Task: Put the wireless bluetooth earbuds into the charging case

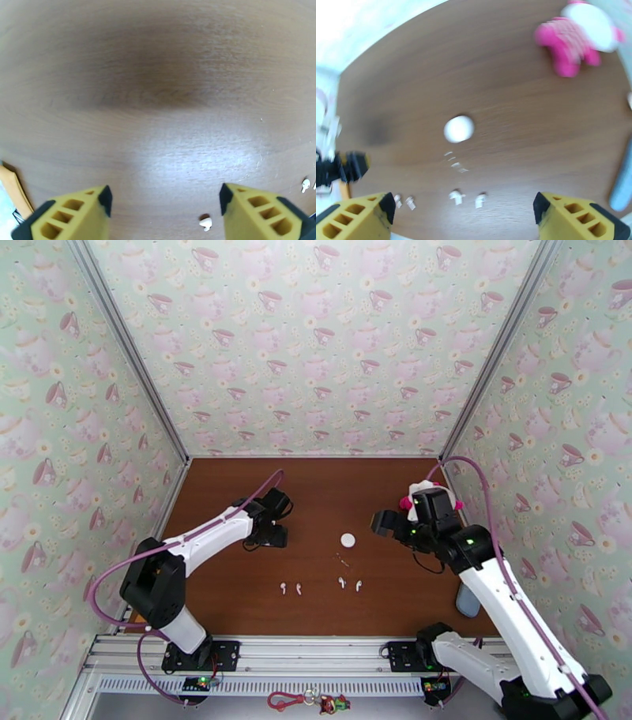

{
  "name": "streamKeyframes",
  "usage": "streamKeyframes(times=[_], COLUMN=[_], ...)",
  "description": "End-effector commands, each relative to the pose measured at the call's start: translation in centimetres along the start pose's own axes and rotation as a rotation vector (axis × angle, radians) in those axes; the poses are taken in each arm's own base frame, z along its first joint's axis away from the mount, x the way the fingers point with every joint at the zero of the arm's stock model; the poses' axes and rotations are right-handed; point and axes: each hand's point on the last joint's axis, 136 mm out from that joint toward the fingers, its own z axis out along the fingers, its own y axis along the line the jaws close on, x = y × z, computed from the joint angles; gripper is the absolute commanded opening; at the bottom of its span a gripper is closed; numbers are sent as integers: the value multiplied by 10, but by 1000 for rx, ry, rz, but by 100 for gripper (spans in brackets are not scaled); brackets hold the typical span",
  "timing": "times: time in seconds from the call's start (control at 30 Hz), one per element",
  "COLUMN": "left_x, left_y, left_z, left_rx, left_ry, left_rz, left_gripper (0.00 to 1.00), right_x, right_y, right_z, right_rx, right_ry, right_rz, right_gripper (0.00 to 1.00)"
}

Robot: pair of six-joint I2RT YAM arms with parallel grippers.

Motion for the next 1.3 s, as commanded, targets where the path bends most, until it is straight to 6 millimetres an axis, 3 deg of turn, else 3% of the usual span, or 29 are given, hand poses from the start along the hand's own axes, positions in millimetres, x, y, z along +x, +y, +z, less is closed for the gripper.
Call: streamKeyframes(times=[0.0, 0.13, 0.27, 0.4, 0.5, 0.6, 0.97, 1.1, 1.27], left_x=[-10, -14, -16, -12, -8, -4, 8, 10, 13], left_y=[-11, -13, -13, -8, -5, -6, 1, 0, 1], left_z=[-4, -16, -30, -36, -36, -39, -44, -44, -40], left_rx=[34, 55, 74, 70, 66, 82, 96, 101, 91], left_ry=[-9, -21, -46, -57, -61, -67, -89, -85, -82], left_rz=[8, 8, 21, 38, 41, 39, 27, 27, 26], left_gripper=[87, 100, 100, 100, 100, 100, 100, 100, 100], right_x=[-6, -14, -25, -39, -53, -48, -64, -58, -55], right_y=[-54, -85, -122, -128, -150, -173, -212, -231, -237], right_z=[-6, 14, 35, 52, 57, 73, 108, 117, 135], right_rx=[198, 266, 383, 411, 521, 587, 716, 798, 691], right_ry=[8, 59, 79, 78, 33, 75, 52, 74, 58], right_rz=[94, 272, 409, 460, 461, 522, 529, 516, 580], right_gripper=[99, 99, 99, 99, 99, 99, 99, 99, 100])
